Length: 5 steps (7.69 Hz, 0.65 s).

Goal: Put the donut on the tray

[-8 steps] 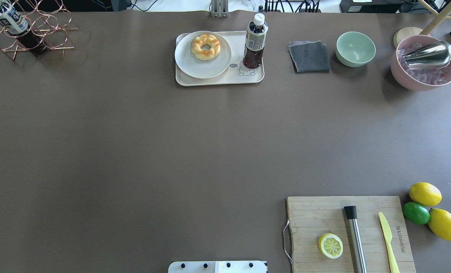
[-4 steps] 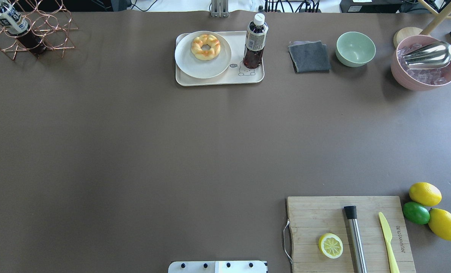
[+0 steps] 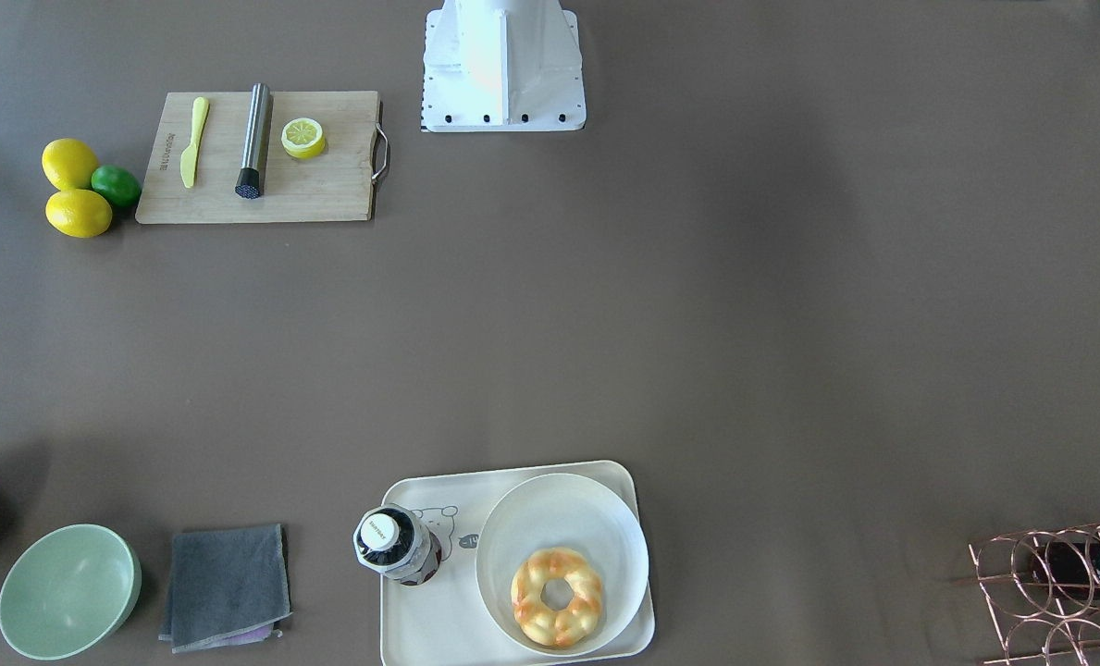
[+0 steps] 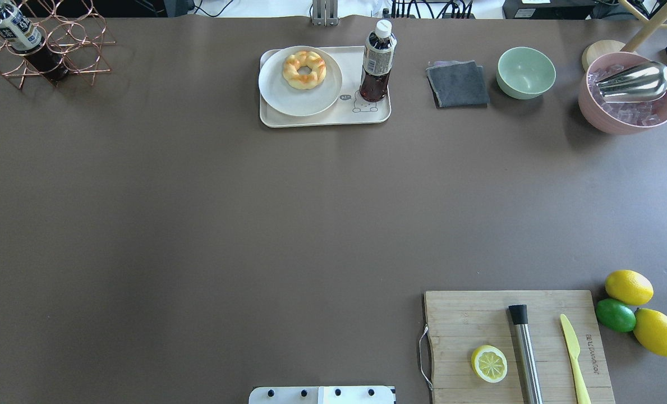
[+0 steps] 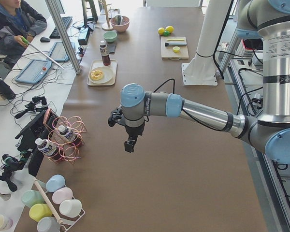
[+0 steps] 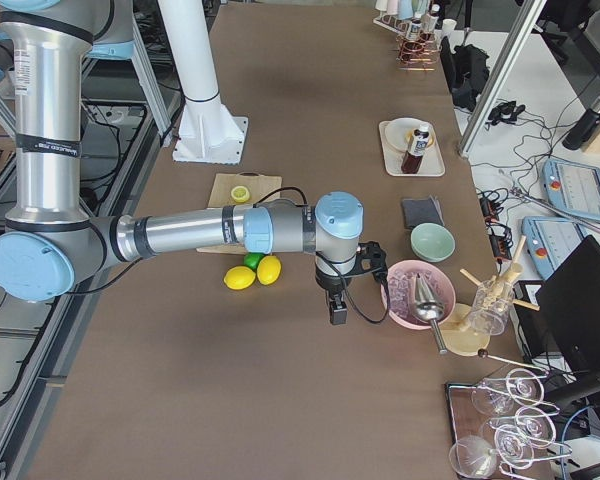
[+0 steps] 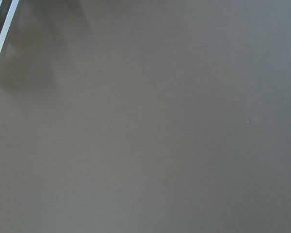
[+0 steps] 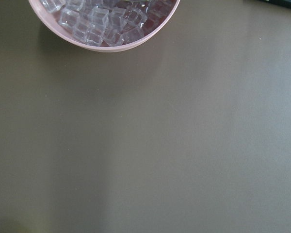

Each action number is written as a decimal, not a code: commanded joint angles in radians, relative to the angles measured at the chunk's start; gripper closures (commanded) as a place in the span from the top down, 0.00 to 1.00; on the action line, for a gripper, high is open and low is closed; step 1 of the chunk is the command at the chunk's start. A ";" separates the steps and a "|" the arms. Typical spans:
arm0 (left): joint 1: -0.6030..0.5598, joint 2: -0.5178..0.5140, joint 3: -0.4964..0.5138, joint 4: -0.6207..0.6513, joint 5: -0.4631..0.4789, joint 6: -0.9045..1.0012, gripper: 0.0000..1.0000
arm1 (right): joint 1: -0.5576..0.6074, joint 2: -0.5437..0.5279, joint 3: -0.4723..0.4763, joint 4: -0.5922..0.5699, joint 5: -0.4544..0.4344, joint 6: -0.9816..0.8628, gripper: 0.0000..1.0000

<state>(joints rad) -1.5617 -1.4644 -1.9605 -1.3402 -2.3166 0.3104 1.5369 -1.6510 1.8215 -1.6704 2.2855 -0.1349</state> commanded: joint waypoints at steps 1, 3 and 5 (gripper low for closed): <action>-0.014 -0.013 -0.017 -0.008 0.003 -0.104 0.98 | 0.002 0.003 0.001 0.001 -0.001 0.001 1.00; -0.015 -0.002 0.021 -0.083 0.005 -0.103 0.98 | 0.008 0.000 0.009 0.001 0.000 0.000 1.00; -0.030 0.001 0.011 -0.091 -0.001 -0.102 0.98 | 0.008 0.003 0.010 0.001 0.000 0.003 1.00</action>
<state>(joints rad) -1.5783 -1.4677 -1.9425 -1.4163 -2.3138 0.2090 1.5436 -1.6502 1.8305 -1.6692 2.2853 -0.1337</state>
